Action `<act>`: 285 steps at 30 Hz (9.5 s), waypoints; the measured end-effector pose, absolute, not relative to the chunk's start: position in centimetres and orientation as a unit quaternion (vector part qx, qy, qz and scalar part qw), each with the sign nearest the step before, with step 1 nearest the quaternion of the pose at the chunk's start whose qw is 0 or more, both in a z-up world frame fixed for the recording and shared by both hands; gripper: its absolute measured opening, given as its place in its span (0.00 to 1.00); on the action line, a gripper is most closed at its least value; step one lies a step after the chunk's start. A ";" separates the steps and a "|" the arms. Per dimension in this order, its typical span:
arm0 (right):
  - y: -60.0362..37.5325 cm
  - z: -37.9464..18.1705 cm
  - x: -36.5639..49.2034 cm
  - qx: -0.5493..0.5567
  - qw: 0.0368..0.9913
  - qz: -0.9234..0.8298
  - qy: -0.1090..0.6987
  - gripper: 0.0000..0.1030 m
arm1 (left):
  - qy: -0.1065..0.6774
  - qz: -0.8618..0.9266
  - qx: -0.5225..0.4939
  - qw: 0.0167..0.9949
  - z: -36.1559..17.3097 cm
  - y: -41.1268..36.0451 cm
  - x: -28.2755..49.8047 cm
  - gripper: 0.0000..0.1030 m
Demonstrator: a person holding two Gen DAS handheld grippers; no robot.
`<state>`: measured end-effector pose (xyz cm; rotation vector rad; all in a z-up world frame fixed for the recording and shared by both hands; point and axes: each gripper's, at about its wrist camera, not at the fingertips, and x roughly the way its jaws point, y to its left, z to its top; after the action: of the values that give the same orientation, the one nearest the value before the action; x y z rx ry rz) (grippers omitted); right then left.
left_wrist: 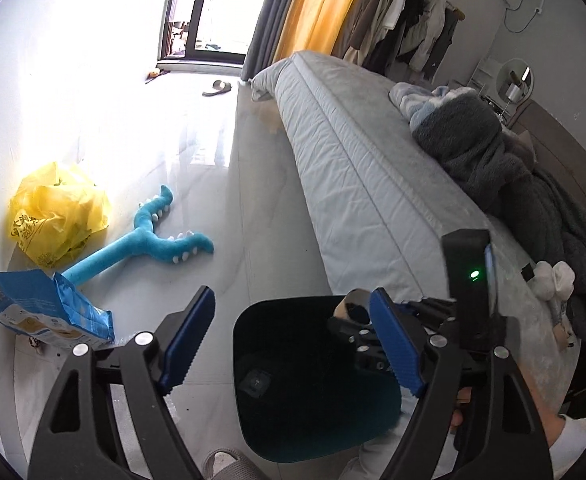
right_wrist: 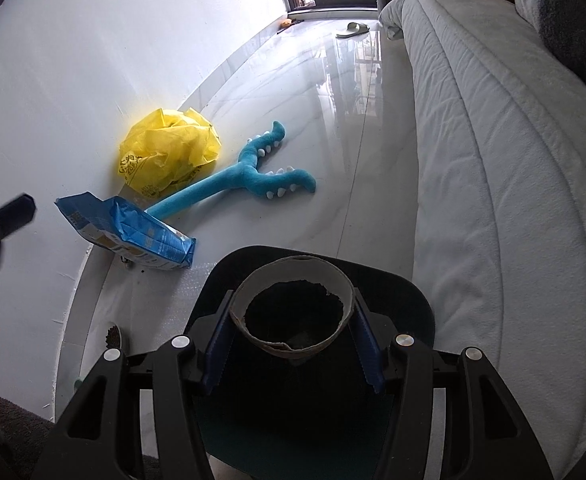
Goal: Collect trash
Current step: 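Open the left gripper over the bin while the right releases the tape roll, then move both open grippers back toward the items on the bed, then grasp the black 'Face' tissue pack with the right gripper, then close the left gripper on the white sock and lift it, then carry the sock and tissue pack over the black trash bin, then open the left gripper to drop the sock while the right holds the tissue pack above the bin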
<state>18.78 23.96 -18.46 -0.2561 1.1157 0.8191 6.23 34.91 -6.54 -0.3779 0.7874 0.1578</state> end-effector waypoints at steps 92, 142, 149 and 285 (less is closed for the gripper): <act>-9.4 -5.0 18.2 -0.068 0.866 0.299 0.395 0.77 | 0.287 -0.050 -0.143 0.946 1.9 9.2 13.4 0.90; -20.4 -8.7 21.7 -0.024 0.857 0.241 0.455 0.80 | 0.369 -0.141 -0.139 0.908 -3.9 -4.1 22.4 0.86; -21.6 -8.0 21.3 -0.015 0.862 0.240 0.446 0.79 | 0.370 -0.148 -0.127 0.908 -4.3 -5.2 22.9 0.82; 22.6 -15.6 16.0 -0.122 0.766 0.392 0.495 0.79 | 0.502 0.100 -0.216 0.831 -14.2 36.4 3.7 0.80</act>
<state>15.98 22.62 -15.58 -0.2648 1.0745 0.8516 3.66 36.45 -14.23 -0.4573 1.0654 0.2118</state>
